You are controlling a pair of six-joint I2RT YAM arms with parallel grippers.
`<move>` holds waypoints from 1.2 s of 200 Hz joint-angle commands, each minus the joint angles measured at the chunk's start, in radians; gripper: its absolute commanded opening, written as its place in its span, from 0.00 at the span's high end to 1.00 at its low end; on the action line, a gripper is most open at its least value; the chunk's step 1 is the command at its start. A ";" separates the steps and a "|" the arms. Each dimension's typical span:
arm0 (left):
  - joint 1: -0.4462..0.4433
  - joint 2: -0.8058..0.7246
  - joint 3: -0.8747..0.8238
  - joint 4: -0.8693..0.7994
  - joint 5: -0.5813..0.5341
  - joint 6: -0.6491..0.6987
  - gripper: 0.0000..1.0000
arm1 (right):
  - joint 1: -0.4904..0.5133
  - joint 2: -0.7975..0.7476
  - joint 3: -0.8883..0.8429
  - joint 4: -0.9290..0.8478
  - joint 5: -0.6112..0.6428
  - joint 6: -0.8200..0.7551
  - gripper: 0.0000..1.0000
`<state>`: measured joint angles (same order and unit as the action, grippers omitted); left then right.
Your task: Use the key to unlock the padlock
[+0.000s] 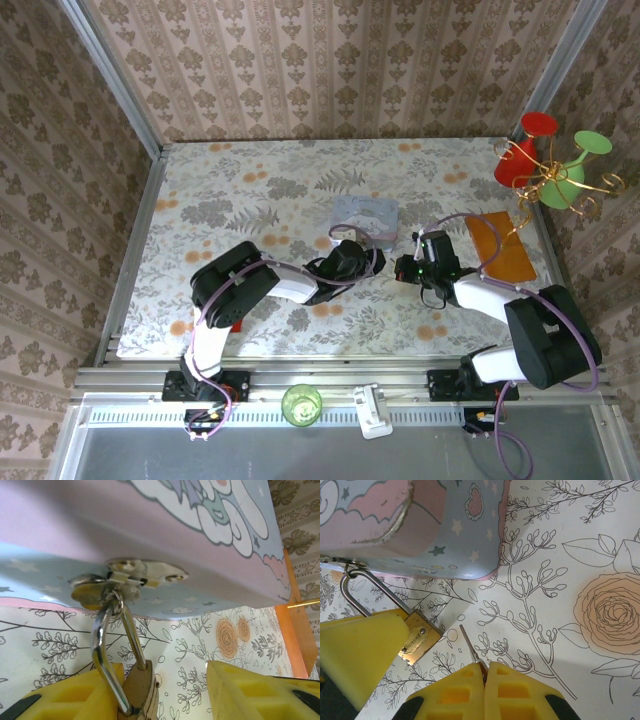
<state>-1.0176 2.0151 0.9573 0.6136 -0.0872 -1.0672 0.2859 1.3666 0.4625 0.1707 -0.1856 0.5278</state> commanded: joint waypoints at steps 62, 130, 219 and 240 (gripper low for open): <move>-0.035 0.137 0.020 -0.218 0.094 -0.102 0.59 | -0.005 0.003 -0.031 0.031 0.024 0.027 1.00; -0.024 0.180 0.051 -0.216 0.113 -0.109 0.77 | -0.006 -0.014 -0.051 0.038 0.041 0.047 1.00; -0.002 0.043 -0.101 -0.046 0.205 -0.083 0.82 | -0.050 0.056 -0.044 0.094 -0.098 0.036 1.00; -0.003 0.021 -0.069 -0.192 0.152 -0.051 0.72 | -0.053 0.040 -0.039 0.084 -0.098 0.036 1.00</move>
<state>-1.0119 2.0293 0.9123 0.6964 0.0059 -1.1221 0.2390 1.4170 0.4068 0.2581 -0.2611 0.5613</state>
